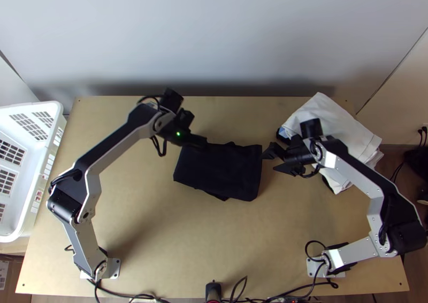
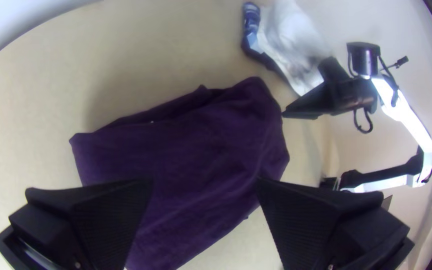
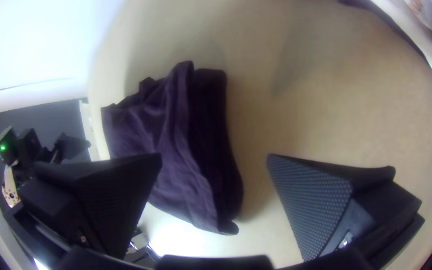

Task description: Fold the t-shirt

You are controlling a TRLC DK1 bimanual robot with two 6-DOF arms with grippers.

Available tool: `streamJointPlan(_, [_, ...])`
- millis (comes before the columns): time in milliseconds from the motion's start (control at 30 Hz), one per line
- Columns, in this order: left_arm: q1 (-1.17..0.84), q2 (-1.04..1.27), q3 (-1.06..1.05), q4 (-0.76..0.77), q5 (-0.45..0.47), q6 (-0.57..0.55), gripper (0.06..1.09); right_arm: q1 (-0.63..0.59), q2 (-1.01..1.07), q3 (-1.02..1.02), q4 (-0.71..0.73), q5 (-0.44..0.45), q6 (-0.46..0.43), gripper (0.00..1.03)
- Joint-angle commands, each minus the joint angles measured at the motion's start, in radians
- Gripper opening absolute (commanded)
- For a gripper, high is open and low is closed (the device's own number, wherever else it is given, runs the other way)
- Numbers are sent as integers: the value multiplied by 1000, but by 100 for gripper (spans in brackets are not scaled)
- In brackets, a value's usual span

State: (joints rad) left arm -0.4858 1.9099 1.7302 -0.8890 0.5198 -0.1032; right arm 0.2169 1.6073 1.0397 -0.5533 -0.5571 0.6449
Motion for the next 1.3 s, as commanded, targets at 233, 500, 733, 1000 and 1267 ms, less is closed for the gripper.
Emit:
streamJointPlan(233, [-80, -35, -173, 90, -205, 108, 104, -59, 82, -138, 234, -170, 30, 97])
streamJointPlan(500, [-74, -41, -205, 102, -248, 149, 104, -14, 109, -164, 285, -202, 71, 97])
streamJointPlan(733, [-71, -41, -207, 104, -248, 149, 104, 50, 148, -159, 337, -205, 96, 97])
streamJointPlan(1000, [-62, -48, -222, 104, -248, 148, 104, 196, 255, -66, 391, -204, 145, 97])
streamJointPlan(1267, [-40, -81, -256, 104, -248, 135, 104, 299, 425, 134, 397, -196, 185, 97])
